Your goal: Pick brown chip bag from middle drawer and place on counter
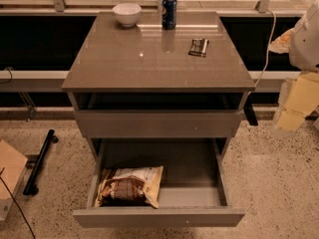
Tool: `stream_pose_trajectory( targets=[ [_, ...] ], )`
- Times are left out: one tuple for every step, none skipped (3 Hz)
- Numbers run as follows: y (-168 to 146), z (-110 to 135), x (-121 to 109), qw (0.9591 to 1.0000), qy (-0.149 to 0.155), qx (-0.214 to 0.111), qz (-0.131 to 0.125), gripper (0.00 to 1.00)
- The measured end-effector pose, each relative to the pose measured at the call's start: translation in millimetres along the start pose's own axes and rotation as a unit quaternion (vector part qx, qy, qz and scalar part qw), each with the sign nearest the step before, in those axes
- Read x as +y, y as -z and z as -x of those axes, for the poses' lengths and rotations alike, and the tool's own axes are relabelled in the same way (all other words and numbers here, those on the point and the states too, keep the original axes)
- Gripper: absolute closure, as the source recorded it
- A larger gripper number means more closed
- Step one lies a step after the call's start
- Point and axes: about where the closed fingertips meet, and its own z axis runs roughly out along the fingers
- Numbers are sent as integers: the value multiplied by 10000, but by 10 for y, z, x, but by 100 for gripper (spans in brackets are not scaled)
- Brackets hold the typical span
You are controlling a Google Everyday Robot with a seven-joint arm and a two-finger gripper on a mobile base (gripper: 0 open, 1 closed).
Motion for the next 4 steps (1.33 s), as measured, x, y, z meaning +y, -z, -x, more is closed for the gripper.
stream_pose_trajectory(
  targets=[
    [5, 9, -1, 10000, 1, -19, -20, 0],
    [-141, 125, 48, 9994, -8, -335, 34, 0],
    [-321, 272, 153, 9972, 19, -734, 131, 0],
    [-485, 393, 250, 9942, 53, -1051, 220, 0]
  ],
)
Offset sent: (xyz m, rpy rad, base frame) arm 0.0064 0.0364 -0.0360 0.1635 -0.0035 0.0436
